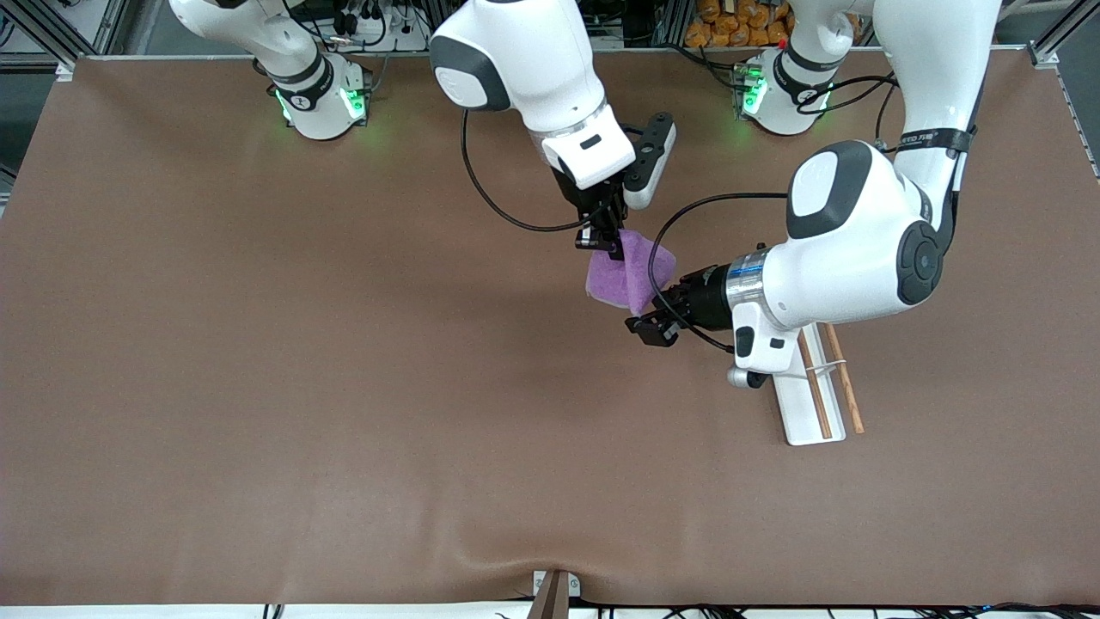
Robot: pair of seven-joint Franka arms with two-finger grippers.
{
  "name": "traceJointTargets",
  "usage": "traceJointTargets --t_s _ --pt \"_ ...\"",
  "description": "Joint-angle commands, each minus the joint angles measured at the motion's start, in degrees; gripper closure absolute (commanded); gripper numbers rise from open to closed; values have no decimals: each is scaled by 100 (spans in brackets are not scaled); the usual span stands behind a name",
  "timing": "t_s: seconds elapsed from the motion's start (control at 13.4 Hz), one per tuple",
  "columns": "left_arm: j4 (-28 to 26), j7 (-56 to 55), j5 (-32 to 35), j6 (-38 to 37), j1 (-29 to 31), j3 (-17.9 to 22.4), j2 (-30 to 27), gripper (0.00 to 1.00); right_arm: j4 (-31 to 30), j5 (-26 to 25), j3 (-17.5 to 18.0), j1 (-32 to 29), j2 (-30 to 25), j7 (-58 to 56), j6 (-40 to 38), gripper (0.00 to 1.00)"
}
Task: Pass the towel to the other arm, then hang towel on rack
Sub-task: 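Close the left gripper on the towel's lower end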
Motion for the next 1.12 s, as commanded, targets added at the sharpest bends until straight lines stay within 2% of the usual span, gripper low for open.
traceJointTargets --t_s 0.0,0.3,0.6,0.89,1.04 --pt "8 103 -126 -11 31 -7 -46 56 22 -144 -20 51 -2 128 18 100" --pt "-1 103 -135 -46 40 -7 -37 70 22 -144 -20 51 -2 128 18 100" --pt "-1 103 -126 -64 49 -24 -46 100 22 -144 -20 42 -2 145 18 100" --pt "8 470 -91 -221 75 10 -169 100 22 -144 -20 42 -2 146 9 100" --pt "8 971 -65 -520 390 11 -256 100 22 -135 -20 33 -2 146 18 100"
